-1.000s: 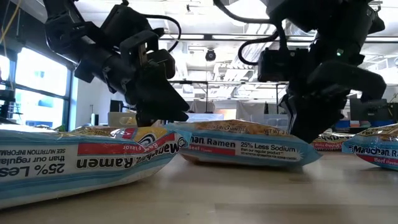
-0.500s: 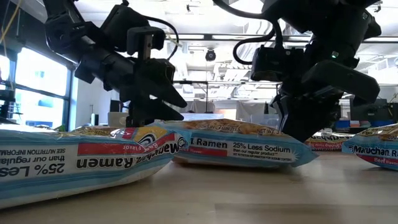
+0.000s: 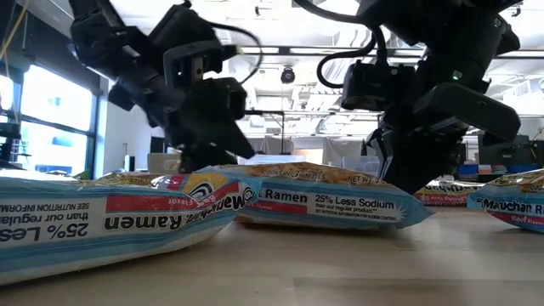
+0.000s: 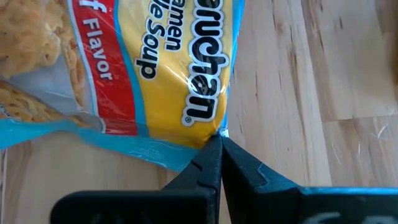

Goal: Sort Maruchan noodles
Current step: Put the middle blue noodle pack into the transparent white bin

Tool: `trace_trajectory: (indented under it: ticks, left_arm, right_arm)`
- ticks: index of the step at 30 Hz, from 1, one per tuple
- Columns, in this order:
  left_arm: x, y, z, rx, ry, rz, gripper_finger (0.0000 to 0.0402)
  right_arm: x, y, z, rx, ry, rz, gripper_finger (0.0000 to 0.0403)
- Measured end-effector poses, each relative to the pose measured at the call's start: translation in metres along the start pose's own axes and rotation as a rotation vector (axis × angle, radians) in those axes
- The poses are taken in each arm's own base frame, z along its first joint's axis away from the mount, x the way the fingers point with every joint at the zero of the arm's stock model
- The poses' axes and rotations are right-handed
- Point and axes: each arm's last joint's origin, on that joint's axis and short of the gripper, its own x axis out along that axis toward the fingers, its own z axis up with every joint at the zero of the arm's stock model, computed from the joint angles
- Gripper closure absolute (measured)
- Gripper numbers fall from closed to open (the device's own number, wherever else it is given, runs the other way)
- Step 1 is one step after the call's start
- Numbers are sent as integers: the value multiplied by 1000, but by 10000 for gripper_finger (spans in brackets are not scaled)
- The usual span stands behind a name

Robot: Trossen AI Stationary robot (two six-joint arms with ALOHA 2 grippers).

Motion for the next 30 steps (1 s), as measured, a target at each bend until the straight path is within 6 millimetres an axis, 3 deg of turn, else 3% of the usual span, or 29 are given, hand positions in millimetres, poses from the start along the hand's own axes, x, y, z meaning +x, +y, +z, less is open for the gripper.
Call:
trace_trajectory:
  ticks: [8, 22, 30]
  left_arm:
    - [23, -4, 8, 209, 108, 77, 206]
    - [24, -5, 9, 439, 121, 69, 210]
    - [24, -6, 9, 468, 132, 12, 294]
  right_arm:
    - [0, 0, 0, 0, -1, -1, 399]
    - [0, 0, 0, -10, -5, -2, 399]
    - [1, 1, 2, -7, -25, -2, 398]
